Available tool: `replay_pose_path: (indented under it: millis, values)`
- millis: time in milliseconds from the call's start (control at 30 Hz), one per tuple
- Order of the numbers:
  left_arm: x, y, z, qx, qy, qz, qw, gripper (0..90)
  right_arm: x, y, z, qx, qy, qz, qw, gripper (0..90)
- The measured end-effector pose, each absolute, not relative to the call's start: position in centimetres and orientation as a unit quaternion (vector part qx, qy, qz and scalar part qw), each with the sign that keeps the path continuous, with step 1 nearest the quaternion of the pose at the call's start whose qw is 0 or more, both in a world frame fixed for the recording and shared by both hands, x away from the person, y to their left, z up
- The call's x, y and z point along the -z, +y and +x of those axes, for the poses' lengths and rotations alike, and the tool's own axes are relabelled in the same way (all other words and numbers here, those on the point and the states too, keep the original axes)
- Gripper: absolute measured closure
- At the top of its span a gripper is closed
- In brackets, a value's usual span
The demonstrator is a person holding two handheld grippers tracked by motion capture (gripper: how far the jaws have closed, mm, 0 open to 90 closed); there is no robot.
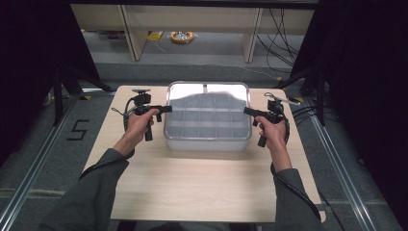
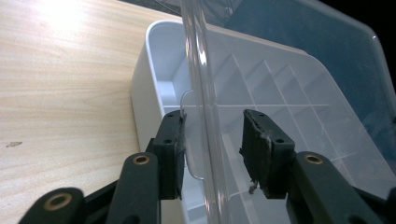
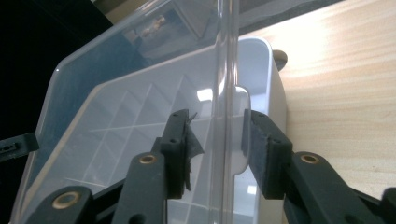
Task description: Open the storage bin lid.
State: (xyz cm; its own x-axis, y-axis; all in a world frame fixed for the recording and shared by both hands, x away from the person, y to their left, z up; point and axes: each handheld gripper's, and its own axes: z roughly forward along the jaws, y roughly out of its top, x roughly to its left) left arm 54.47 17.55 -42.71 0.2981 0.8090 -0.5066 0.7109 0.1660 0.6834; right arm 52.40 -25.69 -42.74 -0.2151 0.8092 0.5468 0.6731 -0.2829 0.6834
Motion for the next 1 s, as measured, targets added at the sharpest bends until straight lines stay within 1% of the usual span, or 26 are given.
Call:
replay_pose_path:
  millis: [100,133,200,333,367,533,633,667,700,767,833,867,967,1000]
  values:
    - [42.4,17.6,54.2,-0.053,0.593,0.638,0.488,60.9,42.4,-25.8,52.2,-0.510,0.590,0.622,0.069,64.3]
    - [42.0,17.5,54.0,-0.056,0.588,0.642,0.488,61.2,42.0,-25.7,51.7,-0.511,0.582,0.630,0.061,64.9]
    - [41.5,17.5,53.6,-0.060,0.586,0.641,0.492,61.6,41.8,-25.8,51.4,-0.516,0.583,0.624,0.070,65.3]
    - [40.8,17.6,53.0,-0.060,0.581,0.641,0.497,62.4,41.1,-25.9,50.9,-0.524,0.579,0.621,0.071,65.6]
    - [40.5,17.6,52.8,-0.060,0.579,0.643,0.498,62.2,40.9,-26.1,50.7,-0.528,0.584,0.612,0.081,65.7]
    - [39.3,17.6,51.5,-0.065,0.564,0.655,0.499,62.0,39.6,-26.2,49.3,-0.534,0.579,0.611,0.080,65.7]
    - [39.2,17.7,50.9,-0.065,0.560,0.658,0.499,62.2,39.5,-26.2,48.8,-0.535,0.578,0.611,0.074,65.7]
    - [39.2,17.8,50.4,-0.064,0.556,0.660,0.500,62.4,39.6,-26.3,48.3,-0.538,0.586,0.601,0.081,65.7]
    - [39.2,17.8,50.4,-0.064,0.556,0.660,0.500,62.6,39.6,-26.2,48.0,-0.537,0.582,0.606,0.073,65.8]
    - [39.2,18.0,49.8,-0.064,0.553,0.661,0.503,63.3,39.7,-26.3,47.4,-0.539,0.582,0.605,0.069,65.9]
    - [39.3,18.3,48.8,-0.064,0.545,0.667,0.504,63.5,39.9,-26.3,46.9,-0.543,0.586,0.597,0.074,65.9]
    - [39.3,18.3,48.8,-0.064,0.545,0.667,0.504,63.6,39.8,-26.2,46.5,-0.542,0.584,0.601,0.068,66.0]
    - [39.6,18.6,47.8,-0.053,0.542,0.665,0.511,64.1,40.0,-26.4,45.9,-0.546,0.590,0.591,0.074,66.0]
    - [39.8,18.8,47.5,-0.049,0.543,0.663,0.514,64.3,39.9,-26.3,45.4,-0.543,0.584,0.599,0.066,66.1]
